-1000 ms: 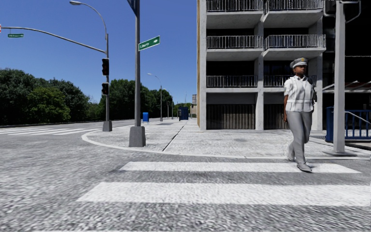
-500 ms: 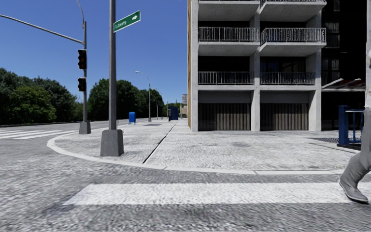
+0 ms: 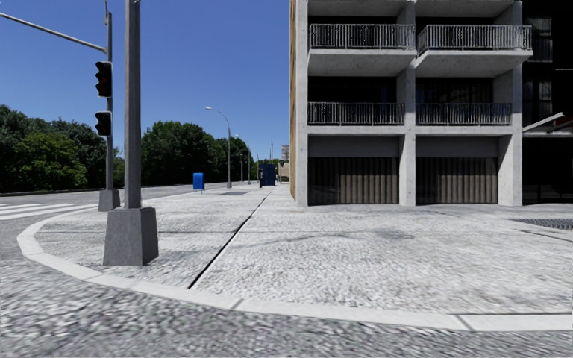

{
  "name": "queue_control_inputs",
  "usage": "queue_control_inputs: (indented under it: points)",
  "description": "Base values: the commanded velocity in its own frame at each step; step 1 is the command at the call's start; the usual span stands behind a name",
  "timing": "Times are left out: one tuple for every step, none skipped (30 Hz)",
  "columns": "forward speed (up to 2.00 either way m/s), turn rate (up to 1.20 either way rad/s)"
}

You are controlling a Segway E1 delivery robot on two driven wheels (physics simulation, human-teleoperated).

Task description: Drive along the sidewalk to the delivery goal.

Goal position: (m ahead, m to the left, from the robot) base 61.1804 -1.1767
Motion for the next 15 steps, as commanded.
queue_control_inputs:
  points:
    - [2.0,0.0]
    - [2.0,0.0]
    - [2.0,0.0]
    - [2.0,0.0]
    - [2.0,0.0]
    - [2.0,0.0]
    - [2.0,0.0]
    - [2.0,0.0]
    - [2.0,0.0]
    - [2.0,0.0]
    - [2.0,0.0]
    - [2.0,0.0]
    - [2.0,0.0]
    - [2.0,0.0]
    - [2.0,0.0]
